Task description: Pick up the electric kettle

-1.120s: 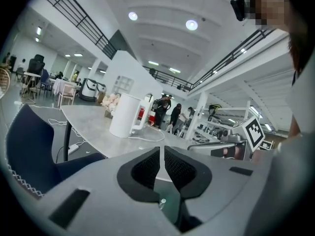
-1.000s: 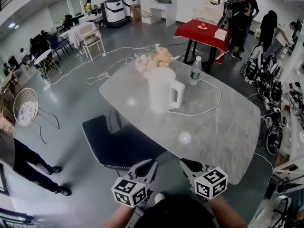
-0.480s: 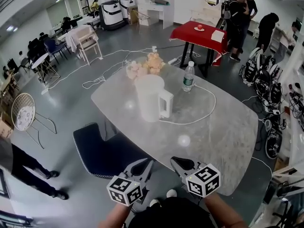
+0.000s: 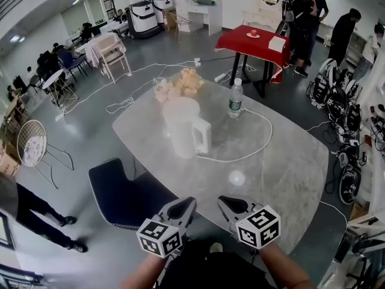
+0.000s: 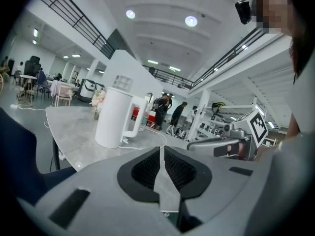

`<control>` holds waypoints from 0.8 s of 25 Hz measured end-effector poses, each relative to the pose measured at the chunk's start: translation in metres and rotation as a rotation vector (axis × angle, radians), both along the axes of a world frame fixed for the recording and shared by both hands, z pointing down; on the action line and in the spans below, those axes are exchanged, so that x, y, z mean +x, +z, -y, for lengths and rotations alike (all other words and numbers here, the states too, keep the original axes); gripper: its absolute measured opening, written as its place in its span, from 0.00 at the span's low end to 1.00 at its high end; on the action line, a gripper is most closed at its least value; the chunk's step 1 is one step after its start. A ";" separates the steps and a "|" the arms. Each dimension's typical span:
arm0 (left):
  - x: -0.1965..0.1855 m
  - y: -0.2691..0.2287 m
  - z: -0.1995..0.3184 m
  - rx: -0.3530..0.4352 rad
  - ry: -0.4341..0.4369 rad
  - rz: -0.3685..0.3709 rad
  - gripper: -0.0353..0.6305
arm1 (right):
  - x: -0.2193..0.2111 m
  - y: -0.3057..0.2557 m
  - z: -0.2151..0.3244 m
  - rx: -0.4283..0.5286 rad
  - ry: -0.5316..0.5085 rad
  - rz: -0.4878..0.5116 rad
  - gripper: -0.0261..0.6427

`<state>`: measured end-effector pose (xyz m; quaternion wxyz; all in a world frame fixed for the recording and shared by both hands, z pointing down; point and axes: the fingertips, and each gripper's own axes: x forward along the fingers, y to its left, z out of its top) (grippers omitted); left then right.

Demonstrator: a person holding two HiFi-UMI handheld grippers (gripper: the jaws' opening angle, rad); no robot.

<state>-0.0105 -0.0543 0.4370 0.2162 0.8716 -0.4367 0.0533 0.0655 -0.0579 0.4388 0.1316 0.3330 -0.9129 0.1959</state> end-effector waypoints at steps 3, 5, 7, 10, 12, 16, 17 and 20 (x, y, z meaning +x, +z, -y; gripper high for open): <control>-0.001 0.004 0.009 -0.008 0.003 0.002 0.09 | 0.004 0.003 0.005 0.001 0.005 -0.011 0.05; -0.001 0.005 0.017 -0.005 0.008 0.004 0.09 | 0.007 0.005 0.011 -0.004 0.020 -0.011 0.05; -0.002 0.005 0.026 0.003 0.022 0.012 0.09 | 0.009 0.006 0.019 -0.008 0.038 -0.005 0.05; -0.006 0.008 0.044 0.007 0.038 0.014 0.09 | 0.006 0.009 0.036 -0.013 0.057 -0.008 0.05; -0.012 0.008 0.059 0.010 0.041 0.010 0.09 | 0.001 0.009 0.047 -0.017 0.066 -0.011 0.05; -0.026 0.007 0.089 0.024 0.046 0.010 0.09 | -0.013 0.009 0.070 -0.013 0.063 -0.022 0.05; -0.029 0.007 0.096 0.027 0.048 0.010 0.09 | -0.015 0.009 0.076 -0.013 0.066 -0.024 0.05; -0.039 0.011 0.115 0.027 0.045 0.010 0.09 | -0.022 0.011 0.094 -0.020 0.077 -0.027 0.05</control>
